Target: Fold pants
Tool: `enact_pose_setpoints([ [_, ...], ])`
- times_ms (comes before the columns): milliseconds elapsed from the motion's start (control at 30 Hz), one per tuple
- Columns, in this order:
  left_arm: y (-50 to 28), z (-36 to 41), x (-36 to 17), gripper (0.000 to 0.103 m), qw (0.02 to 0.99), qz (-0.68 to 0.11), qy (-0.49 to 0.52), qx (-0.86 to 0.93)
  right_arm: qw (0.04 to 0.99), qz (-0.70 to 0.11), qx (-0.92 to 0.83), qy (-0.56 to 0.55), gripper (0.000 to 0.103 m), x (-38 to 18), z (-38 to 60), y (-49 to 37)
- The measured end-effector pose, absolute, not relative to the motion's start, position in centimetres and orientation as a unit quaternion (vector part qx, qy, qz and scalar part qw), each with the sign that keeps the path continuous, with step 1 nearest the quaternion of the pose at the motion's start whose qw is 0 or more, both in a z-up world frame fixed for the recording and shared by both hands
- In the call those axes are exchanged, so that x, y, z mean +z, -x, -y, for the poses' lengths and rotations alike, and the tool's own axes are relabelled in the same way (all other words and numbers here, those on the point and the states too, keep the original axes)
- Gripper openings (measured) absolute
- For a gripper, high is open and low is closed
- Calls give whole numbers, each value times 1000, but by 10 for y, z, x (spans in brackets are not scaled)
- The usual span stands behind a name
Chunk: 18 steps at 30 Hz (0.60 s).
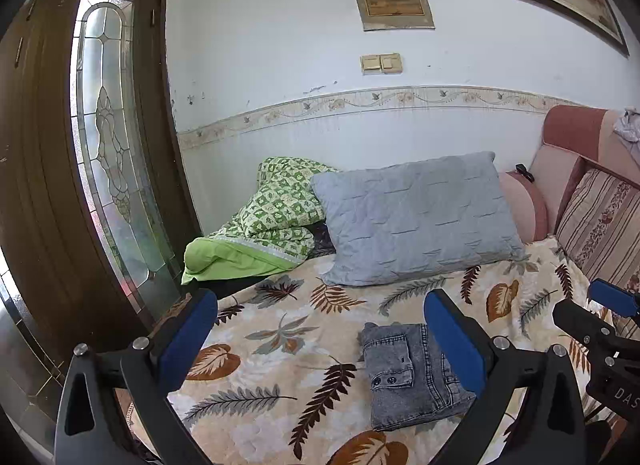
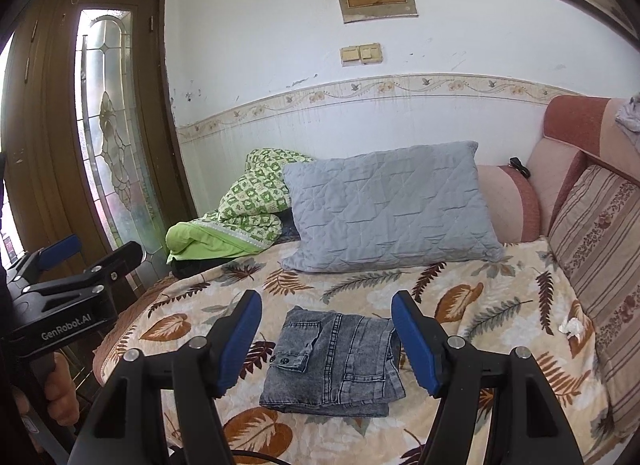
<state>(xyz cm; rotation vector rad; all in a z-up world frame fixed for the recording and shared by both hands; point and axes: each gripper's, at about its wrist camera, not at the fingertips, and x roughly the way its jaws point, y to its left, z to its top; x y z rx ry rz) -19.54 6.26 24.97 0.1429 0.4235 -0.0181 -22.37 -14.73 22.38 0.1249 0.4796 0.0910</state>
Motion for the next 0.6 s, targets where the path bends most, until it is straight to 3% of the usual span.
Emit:
enact_pose_setpoints([
  [600, 197, -61, 249, 103, 976, -206, -76, -2, 965, -251, 47, -63, 71, 216, 148, 221],
])
